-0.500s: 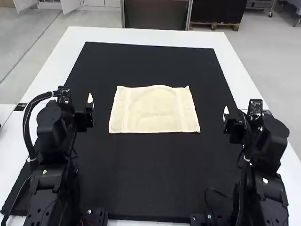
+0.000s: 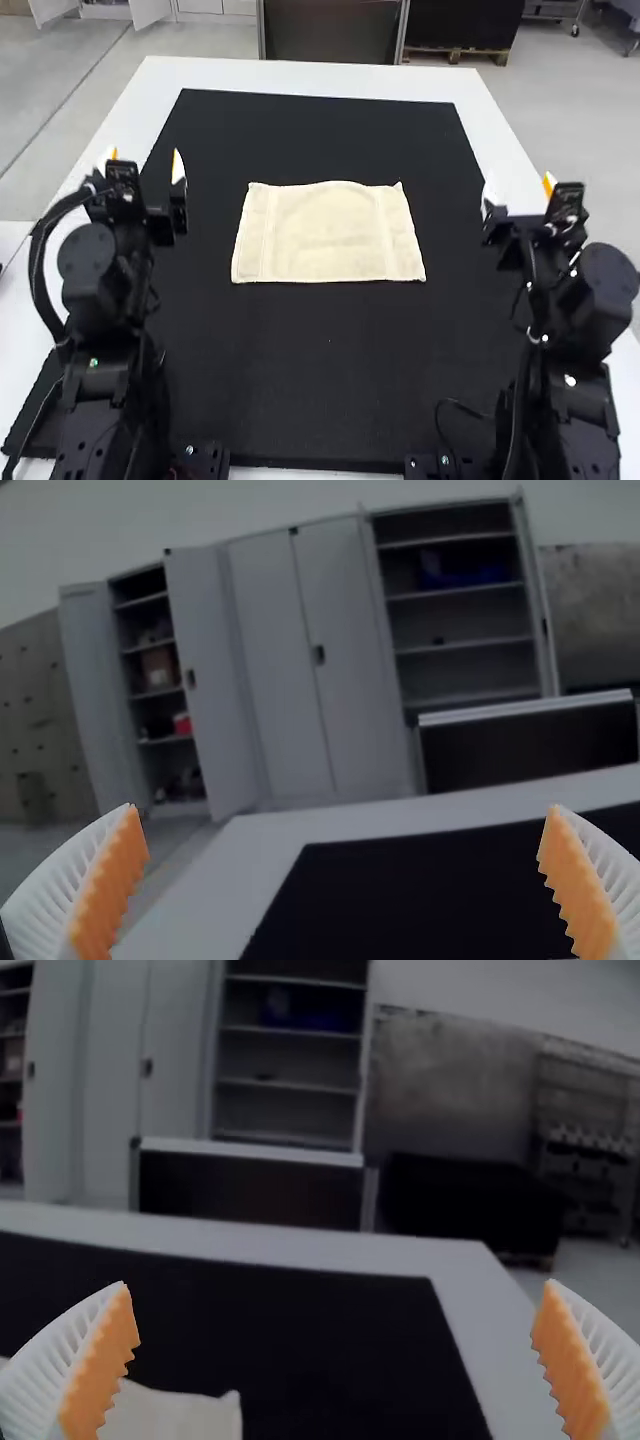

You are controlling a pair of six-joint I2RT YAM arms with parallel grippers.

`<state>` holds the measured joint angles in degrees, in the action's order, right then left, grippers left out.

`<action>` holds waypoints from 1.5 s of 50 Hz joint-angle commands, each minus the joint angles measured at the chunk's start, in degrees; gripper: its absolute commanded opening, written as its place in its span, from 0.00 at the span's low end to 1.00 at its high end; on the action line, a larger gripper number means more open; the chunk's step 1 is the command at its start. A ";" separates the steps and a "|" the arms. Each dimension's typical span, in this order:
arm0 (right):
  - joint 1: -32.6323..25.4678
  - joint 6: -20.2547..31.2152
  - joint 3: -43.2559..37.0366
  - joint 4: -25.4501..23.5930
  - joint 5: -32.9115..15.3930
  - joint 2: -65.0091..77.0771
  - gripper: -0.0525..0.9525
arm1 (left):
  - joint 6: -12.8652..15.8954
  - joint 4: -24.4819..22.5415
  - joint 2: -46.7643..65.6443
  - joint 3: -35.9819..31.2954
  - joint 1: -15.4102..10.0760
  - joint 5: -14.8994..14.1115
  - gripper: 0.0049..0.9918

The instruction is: Fold the towel.

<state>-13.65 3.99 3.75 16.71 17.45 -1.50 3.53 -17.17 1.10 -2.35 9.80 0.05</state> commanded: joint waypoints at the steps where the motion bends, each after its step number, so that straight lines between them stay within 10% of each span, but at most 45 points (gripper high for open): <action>1: -0.94 -6.98 8.03 1.31 1.44 -5.71 0.96 | -2.30 -1.73 4.78 -8.64 0.22 2.14 0.92; 13: -1.29 -12.07 28.86 -4.93 3.55 -34.10 0.96 | -6.52 3.81 31.33 -30.26 0.04 1.26 0.97; 26: -0.68 -7.68 32.46 -7.48 -6.11 -55.46 0.95 | -15.57 9.08 52.42 -35.79 -0.31 2.85 0.96; 36: 0.11 -6.63 28.07 -1.59 -9.10 -60.29 0.95 | -11.88 8.29 60.77 -33.25 -2.07 6.19 0.95; 43: 3.01 -5.31 24.99 2.89 -9.54 -60.20 0.95 | -8.89 6.97 60.68 -31.05 -2.77 0.12 0.95; 60: 27.27 -5.92 25.87 3.68 -14.99 -73.65 0.96 | -7.57 3.63 66.66 -27.36 -3.04 -2.52 0.97; 75: 25.43 -5.66 30.00 5.18 -11.04 -80.07 0.96 | -7.48 -1.20 76.77 -29.29 -5.23 -8.14 0.97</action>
<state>12.86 -2.11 31.31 21.26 5.32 -79.37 -4.73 -17.08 75.37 -29.76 5.69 -4.43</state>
